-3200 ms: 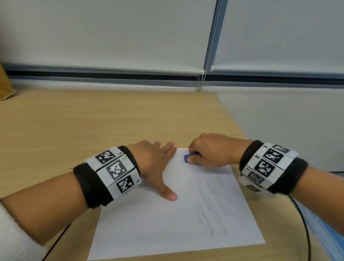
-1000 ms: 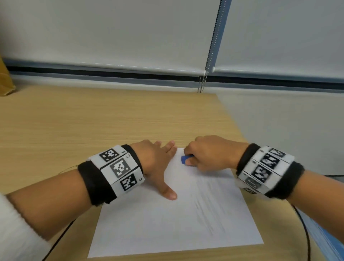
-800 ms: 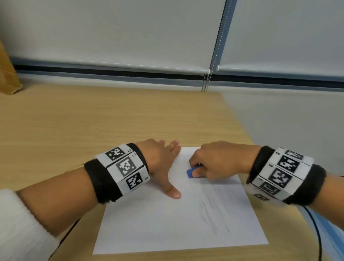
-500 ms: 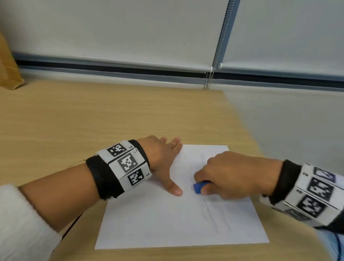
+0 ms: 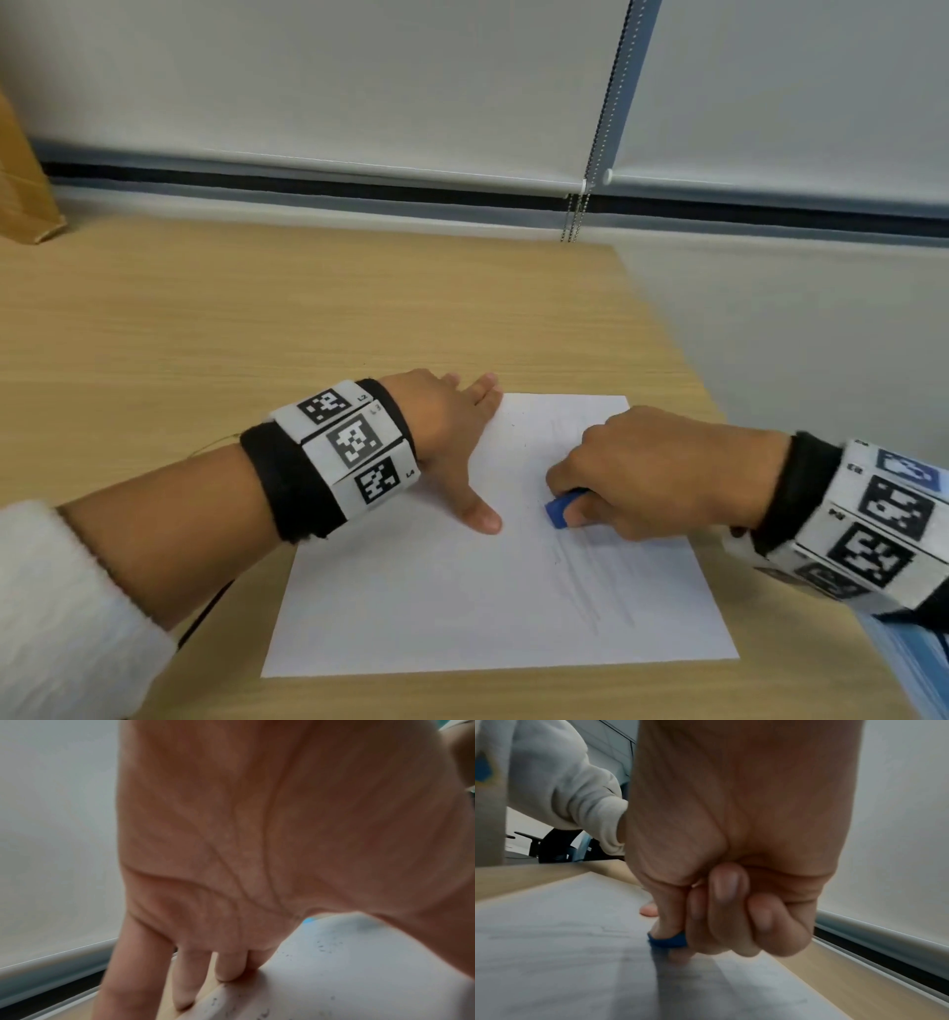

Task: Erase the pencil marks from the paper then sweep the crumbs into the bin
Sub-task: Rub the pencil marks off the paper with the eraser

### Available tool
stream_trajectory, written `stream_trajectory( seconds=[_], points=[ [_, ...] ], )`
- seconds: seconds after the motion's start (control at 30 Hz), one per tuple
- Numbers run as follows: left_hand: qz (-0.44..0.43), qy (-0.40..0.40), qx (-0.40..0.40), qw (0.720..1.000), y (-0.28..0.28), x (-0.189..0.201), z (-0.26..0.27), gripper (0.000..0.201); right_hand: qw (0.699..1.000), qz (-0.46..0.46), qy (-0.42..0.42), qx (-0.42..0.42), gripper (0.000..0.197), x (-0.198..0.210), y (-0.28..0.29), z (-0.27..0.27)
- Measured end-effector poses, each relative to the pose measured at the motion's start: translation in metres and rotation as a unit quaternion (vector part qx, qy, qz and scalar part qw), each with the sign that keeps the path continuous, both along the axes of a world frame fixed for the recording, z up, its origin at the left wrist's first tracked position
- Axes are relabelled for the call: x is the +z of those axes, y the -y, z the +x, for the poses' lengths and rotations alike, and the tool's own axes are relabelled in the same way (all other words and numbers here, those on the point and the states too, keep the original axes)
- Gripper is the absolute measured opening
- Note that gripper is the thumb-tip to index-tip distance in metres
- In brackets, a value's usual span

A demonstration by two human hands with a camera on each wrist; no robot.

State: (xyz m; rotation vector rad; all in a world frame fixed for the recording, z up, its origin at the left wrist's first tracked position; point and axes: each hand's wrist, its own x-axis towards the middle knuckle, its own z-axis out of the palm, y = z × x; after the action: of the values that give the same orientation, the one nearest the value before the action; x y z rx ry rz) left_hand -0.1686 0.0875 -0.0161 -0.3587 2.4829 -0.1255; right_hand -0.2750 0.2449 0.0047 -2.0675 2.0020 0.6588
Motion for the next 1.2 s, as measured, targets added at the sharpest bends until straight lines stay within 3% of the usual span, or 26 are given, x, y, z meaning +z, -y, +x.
stream_trajectory(
  seconds=[0.13, 0.3, 0.47, 0.73, 0.83, 1.0, 1.2],
  points=[
    [-0.005, 0.005, 0.006, 1.0, 0.0, -0.001, -0.001, 0.138, 0.996, -0.087, -0.004, -0.038, 0.022, -0.009, 0.014, -0.006],
    [-0.003, 0.021, 0.011, 1.0, 0.0, 0.003, -0.001, 0.137, 1.0, -0.027, -0.005, 0.011, 0.022, -0.009, -0.009, 0.003],
    [-0.004, 0.021, 0.01, 1.0, -0.003, 0.005, -0.001, 0.136, 0.995, -0.085, -0.032, -0.034, 0.022, -0.009, 0.017, -0.005],
    [0.041, -0.042, 0.017, 0.998, -0.007, 0.007, 0.01, 0.137, 0.992, -0.115, -0.014, -0.046, 0.021, -0.02, 0.009, -0.008],
    [0.046, -0.084, -0.007, 0.995, -0.013, 0.009, 0.023, 0.128, 0.992, -0.113, 0.012, -0.061, 0.022, -0.021, 0.008, -0.008],
    [0.043, -0.11, -0.054, 0.992, -0.029, 0.008, 0.038, 0.096, 0.992, -0.1, 0.028, -0.076, 0.021, -0.021, 0.007, -0.006],
    [0.055, -0.056, -0.011, 0.997, -0.034, 0.003, 0.041, 0.122, 0.994, -0.084, 0.028, -0.064, 0.017, -0.012, -0.002, 0.01]
  ],
)
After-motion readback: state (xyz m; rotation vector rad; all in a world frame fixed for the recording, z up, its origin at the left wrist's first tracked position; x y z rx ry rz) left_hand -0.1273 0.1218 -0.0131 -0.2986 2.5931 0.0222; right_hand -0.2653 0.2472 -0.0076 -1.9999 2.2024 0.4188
